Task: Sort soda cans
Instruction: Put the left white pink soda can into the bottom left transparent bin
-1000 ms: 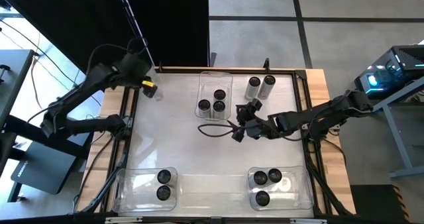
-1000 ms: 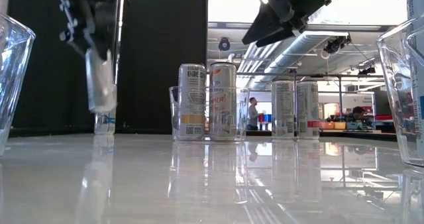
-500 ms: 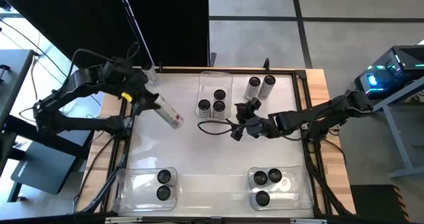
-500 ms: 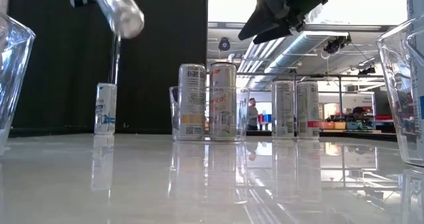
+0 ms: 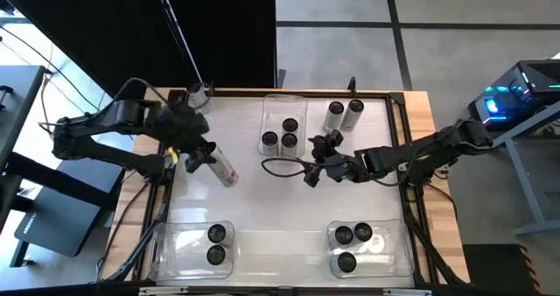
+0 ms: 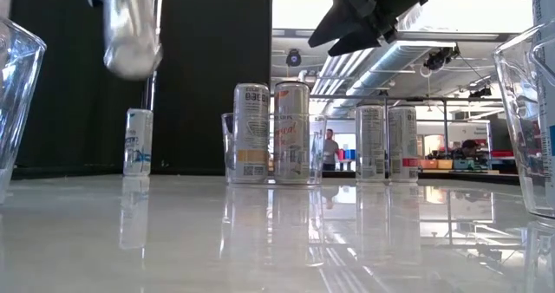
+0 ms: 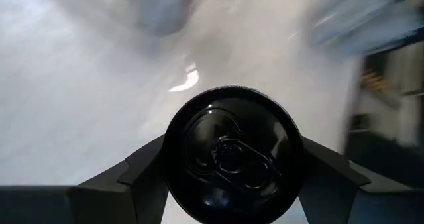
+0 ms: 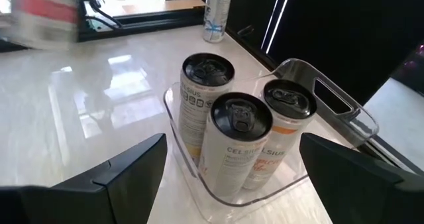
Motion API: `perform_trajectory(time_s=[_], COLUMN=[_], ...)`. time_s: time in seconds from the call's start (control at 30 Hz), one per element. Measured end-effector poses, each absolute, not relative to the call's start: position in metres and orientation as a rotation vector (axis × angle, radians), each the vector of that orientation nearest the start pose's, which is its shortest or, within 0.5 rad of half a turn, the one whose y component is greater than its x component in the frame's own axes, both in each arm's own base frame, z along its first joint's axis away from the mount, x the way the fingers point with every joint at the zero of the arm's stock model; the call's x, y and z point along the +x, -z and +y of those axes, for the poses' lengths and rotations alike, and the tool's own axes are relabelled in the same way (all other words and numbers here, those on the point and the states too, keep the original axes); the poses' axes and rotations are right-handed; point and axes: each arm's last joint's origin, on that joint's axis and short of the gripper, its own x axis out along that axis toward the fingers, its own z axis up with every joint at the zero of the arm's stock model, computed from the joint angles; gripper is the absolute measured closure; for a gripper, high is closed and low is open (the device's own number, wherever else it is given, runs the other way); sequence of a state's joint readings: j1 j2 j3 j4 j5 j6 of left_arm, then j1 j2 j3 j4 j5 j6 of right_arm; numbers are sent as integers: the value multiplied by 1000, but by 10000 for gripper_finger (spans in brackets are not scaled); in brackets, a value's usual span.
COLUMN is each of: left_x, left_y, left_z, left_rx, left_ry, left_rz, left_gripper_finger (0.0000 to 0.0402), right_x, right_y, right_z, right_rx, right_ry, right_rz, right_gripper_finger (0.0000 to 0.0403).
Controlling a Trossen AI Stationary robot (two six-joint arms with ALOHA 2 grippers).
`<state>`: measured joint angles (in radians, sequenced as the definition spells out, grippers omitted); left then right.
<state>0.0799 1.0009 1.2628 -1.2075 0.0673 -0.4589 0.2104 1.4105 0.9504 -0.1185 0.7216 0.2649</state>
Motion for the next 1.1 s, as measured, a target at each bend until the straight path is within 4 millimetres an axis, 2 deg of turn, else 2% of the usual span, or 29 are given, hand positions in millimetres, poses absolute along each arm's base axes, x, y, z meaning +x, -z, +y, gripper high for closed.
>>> perform_trajectory(time_s=[0.17,0.3,0.43,0.6,0.7,0.93,1.1], left_x=[152,145,141,139,134,124,119], left_y=[-356,-352,-351,-350,-358,-394,-402], left_z=[16,18,12,-6,-15,-29,-43], left_rx=[-355,-321,-371,-527,-587,-640,-670], left_ry=[-450,-541,-491,-389,-373,-366,-329], left_rz=[1080,1155,1211,1269,1309,1141,1119], left_gripper_finger=[152,152,152,152,152,152,152], right_x=[298,299,300,302,304,307,309], right_y=[-263,-263,-265,-268,-271,-277,-277], right_z=[43,42,40,37,34,24,20], right_rx=[-5,-11,-5,-15,-24,-52,-42], right_ry=[557,561,567,568,574,591,558], right_rz=[427,421,401,375,349,305,312], right_gripper_finger=[62,62,62,62,62,62,62])
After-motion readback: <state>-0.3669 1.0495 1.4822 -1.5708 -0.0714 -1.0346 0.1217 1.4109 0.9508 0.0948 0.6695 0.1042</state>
